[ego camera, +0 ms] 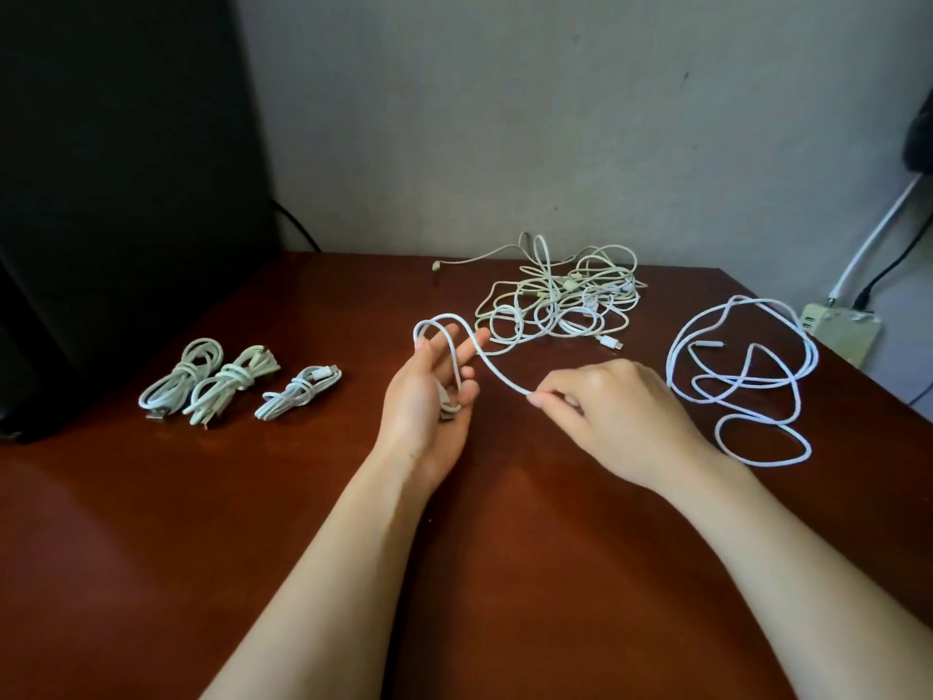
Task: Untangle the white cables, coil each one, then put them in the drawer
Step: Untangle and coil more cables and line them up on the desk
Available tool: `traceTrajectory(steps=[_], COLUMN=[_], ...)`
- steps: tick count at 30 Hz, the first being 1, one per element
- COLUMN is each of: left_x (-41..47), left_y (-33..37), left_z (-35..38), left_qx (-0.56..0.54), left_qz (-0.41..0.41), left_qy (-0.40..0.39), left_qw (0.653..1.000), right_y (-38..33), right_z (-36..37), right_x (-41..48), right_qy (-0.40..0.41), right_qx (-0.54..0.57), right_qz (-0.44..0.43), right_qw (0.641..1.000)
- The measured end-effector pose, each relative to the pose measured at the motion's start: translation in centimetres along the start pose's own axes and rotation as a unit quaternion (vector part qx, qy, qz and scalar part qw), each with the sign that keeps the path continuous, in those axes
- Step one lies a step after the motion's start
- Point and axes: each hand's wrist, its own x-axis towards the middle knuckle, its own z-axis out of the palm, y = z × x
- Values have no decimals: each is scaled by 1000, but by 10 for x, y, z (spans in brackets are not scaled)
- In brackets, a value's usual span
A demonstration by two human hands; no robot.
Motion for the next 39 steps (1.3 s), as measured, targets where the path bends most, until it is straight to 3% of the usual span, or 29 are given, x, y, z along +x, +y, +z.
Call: traceTrajectory(steps=[7,16,23,30,34,36,39], left_x=[-1,5,3,8,10,9,6], left_y=[1,-1,-5,4,6,5,-1], left_z=[-2,-6,-1,-5,-6,-4,-4], left_qx=[-7,30,31,-61,-61,-8,158], left_qz=[-32,-21,1,21,14,26,72], left_qy=[-69,-135,-101,-11,-4,-15,-71], left_qw=[997,990,994,998,998,1000,982], right_y=[-10,-22,-35,-51,-48,-45,-44], right_z=[-9,-17,-24,-28,-29,-29,-29], right_x=[-1,0,-2,-10,-10,-11,-11], right_qy=[-36,-148,-186,-161,-93,-40,0], right_qx=[17,19,2,-45,-84,-75,-25], right_qz=[-25,14,-31,-127,-168,-173,-202], right_qw=[999,989,982,978,978,981,979])
